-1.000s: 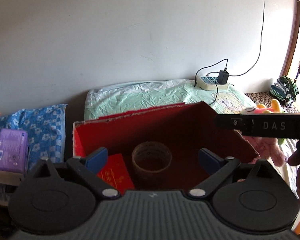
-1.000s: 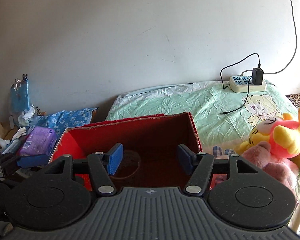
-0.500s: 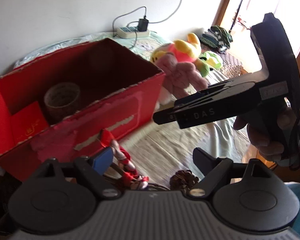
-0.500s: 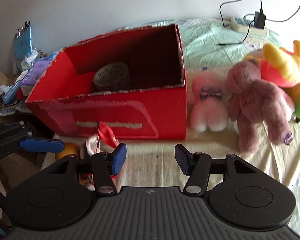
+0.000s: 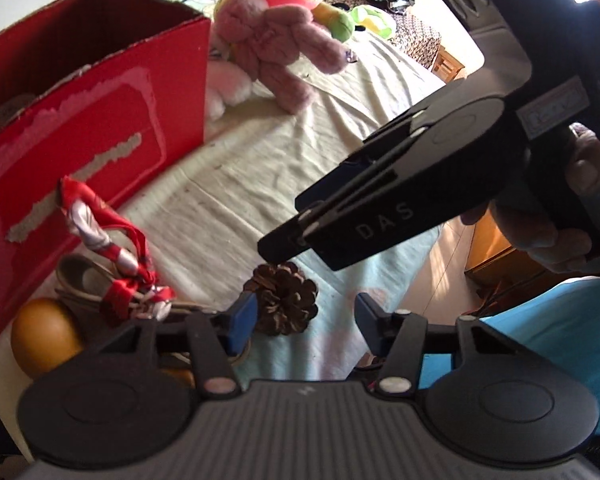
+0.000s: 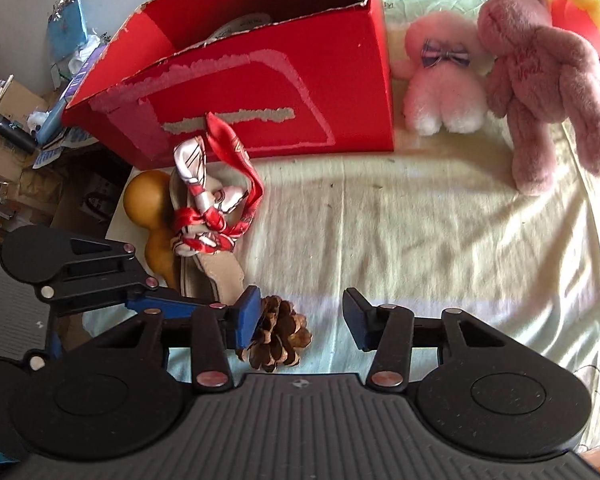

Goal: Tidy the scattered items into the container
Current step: 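Reach the right tool to the pine cone and close on it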

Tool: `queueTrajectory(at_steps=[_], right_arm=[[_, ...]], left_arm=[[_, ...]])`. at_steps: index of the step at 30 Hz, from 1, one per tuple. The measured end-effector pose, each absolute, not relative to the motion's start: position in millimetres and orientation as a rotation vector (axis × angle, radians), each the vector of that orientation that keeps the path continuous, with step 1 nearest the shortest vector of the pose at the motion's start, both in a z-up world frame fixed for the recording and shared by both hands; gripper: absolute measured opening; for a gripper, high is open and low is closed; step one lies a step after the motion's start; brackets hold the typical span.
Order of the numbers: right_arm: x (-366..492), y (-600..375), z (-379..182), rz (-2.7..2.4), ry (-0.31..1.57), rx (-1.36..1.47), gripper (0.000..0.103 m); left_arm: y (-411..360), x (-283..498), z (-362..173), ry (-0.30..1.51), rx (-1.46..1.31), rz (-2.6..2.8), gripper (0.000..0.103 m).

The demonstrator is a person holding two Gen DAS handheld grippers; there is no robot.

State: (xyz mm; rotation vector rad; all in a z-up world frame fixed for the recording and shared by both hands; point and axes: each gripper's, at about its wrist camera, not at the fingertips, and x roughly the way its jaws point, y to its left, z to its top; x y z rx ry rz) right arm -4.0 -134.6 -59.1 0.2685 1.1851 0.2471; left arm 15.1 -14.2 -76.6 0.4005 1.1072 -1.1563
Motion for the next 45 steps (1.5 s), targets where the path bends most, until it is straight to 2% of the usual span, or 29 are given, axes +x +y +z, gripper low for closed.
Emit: queueTrajectory(at_steps=[6,12,16,19,20,22,23,31,39,41,43,45], right_arm=[[-3.5,-135.6,-70.8,0.261,1.234,0.306,0.050],[-3.1,-153.2,-78.2,0.229,1.269,0.468,0.050],[-5.5,-158.5,-80.2,0.231,1.290,0.540,0.050],[-8.2,-158.5,-85.0,0.243,1.316,0.589,0.051],[-10.1,-157.8,-85.9,0.239,1.320,0.593,0.051],[-13.9,-156.2,-87.6,0.231,1.328,0.601,0.051],[-15.8,-155.4,-88.5,0.228,1.332,0.605,0.051],[-22.4,-163.4,-85.1,0.202,1.294,0.655,0.052],[-19.5,-163.6,-93.1,0.218,1.332,0.703,0.052],[-18.5,-162.9,-94.9,0.224,1.340,0.728,0.047],[-17.8,-163.8,-95.0,0.241,1.341,0.746,0.034],[-17.2,-166.4,-95.4,0.248,1.347,0.773,0.028]], left_arm=[[-17.1,14.9,-84.0,1.114,0.393,-1.122,0.058],[-18.6,16.0,-87.9,1.119,0.377,-1.105,0.059],[-22.2,12.2,-88.5,1.107,0.409,-1.126,0.066],[-24.6,11.4,-91.0,1.093,0.428,-1.145,0.068],[-26.6,12.6,-94.7,1.105,0.431,-1.152,0.067],[-32.0,15.8,-106.7,1.159,0.437,-1.166,0.053],[-33.6,14.9,-110.6,1.158,0.445,-1.172,0.051],[-26.7,15.4,-106.2,1.095,0.457,-1.211,0.052],[-16.6,9.2,-95.9,1.030,0.532,-1.266,0.053],[-15.1,7.9,-96.8,1.023,0.542,-1.274,0.053],[-13.5,9.0,-98.0,1.030,0.536,-1.280,0.052],[-12.5,11.9,-100.8,1.049,0.513,-1.284,0.052]])
